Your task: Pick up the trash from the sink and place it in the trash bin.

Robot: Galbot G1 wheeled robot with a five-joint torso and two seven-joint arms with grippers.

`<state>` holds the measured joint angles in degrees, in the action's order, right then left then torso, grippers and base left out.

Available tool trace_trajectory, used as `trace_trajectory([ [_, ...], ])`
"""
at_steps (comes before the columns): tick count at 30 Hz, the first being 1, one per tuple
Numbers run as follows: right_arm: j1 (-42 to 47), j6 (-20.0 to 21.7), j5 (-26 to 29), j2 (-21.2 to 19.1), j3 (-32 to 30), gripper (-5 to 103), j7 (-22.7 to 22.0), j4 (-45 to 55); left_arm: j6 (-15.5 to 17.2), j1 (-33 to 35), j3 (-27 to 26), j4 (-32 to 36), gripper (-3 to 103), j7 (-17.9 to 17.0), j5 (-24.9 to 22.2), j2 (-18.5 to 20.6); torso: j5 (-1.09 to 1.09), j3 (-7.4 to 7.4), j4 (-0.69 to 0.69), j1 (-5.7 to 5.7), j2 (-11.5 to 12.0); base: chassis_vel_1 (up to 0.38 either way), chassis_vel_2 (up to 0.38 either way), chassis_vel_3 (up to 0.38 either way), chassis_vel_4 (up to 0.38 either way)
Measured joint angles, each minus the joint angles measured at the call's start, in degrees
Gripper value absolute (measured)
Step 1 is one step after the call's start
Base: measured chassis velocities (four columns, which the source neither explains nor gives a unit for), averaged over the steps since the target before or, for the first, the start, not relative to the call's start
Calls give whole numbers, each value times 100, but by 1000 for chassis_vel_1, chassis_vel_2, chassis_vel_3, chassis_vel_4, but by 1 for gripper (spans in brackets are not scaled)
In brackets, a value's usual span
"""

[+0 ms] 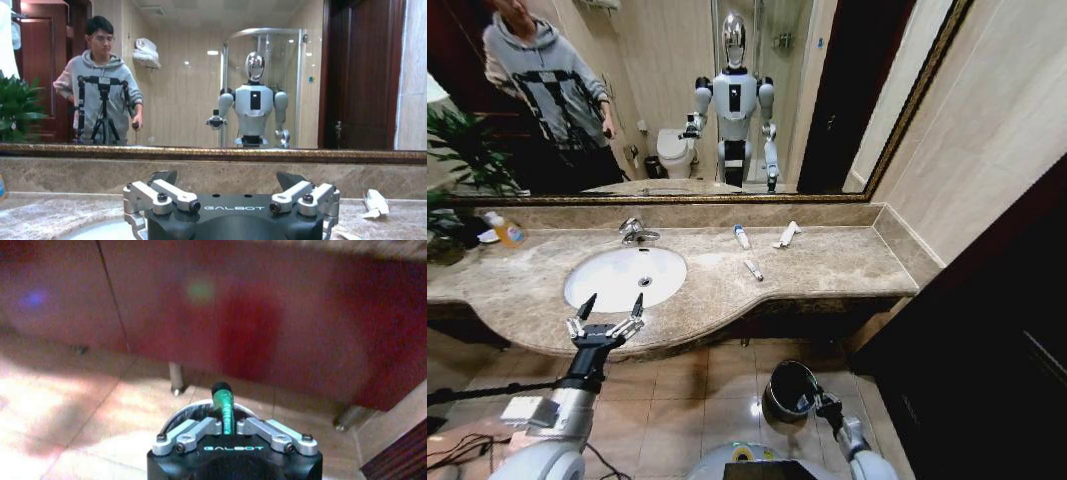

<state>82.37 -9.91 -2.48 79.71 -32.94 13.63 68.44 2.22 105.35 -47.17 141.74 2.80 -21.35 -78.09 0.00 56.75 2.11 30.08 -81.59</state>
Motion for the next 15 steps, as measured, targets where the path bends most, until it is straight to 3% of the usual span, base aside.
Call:
trace_trajectory([
  [7,-793,132,-394,106,90,7,46,-1205,0,0,0,1,100,0,1,0,0,0,0,0,0,0,0,0,0],
  [15,-1836,7,-765,318,71,7,35,-2737,0,0,0,0,100,0,0,0,0,0,1,0,0,0,0,0,0],
])
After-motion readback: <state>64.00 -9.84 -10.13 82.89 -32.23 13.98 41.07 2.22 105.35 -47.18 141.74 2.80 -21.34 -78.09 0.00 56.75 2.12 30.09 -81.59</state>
